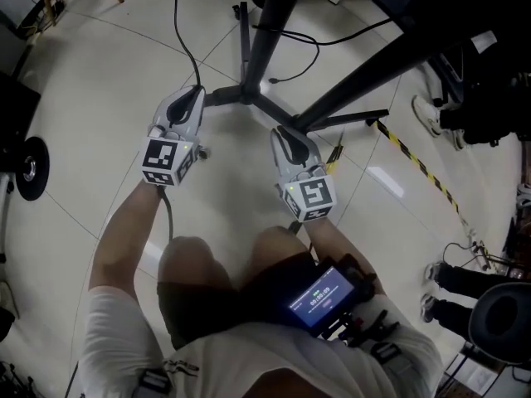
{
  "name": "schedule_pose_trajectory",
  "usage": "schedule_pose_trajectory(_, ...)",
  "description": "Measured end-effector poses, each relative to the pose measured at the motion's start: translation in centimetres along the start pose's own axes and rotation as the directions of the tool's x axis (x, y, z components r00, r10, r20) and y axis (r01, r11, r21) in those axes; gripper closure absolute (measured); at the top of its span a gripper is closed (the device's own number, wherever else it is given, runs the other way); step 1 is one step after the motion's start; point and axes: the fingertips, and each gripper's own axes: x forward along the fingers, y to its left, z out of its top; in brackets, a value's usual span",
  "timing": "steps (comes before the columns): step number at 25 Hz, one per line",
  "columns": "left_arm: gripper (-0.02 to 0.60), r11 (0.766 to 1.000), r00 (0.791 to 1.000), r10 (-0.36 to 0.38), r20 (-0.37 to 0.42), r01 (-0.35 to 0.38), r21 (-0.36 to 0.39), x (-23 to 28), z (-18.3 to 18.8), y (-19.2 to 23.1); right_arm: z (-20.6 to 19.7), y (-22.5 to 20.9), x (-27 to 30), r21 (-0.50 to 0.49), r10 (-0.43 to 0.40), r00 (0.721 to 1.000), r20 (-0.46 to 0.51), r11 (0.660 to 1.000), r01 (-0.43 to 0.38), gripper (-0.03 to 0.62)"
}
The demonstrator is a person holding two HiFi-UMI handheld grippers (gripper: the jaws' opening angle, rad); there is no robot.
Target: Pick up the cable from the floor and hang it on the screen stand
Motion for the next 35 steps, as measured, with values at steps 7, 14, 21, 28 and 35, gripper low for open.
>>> schedule_pose_trajectory(7,0.571,0.996,0.997,0.008,0.072,-0.014,0.086,-0.9,5.9,1.2,3.1,-0.6,0.9,-0.012,-0.003,0.998,0.066,1.000,0.004,0.543)
schedule_pose_trajectory(14,0.571,0.997,0.997,0.014,0.080,-0.020,0.076,-2.1,12.0,1.3,6.5,0.6,0.4,0.029,0.021,0.999,0.036,0.999,-0.022,0.545)
schedule_pose_trajectory(21,0.571,1.000,0.999,0.025,0.040,-0.026,0.011,-3.2,19.8,0.5,14.3,1.7,-2.1,0.079,0.041,0.999,-0.033,0.996,-0.038,0.544)
schedule_pose_trajectory(28,0.571,1.000,0.999,0.013,0.043,-0.013,-0.001,-4.5,29.7,-0.4,24.8,2.6,-3.9,0.082,0.044,0.998,-0.036,0.996,-0.041,0.545)
schedule_pose_trajectory(35,0.570,1.000,0.999,0.018,0.042,-0.018,0.004,-4.6,41.8,-0.5,38.6,2.8,-4.8,0.042,0.071,0.997,0.004,0.997,-0.071,0.545)
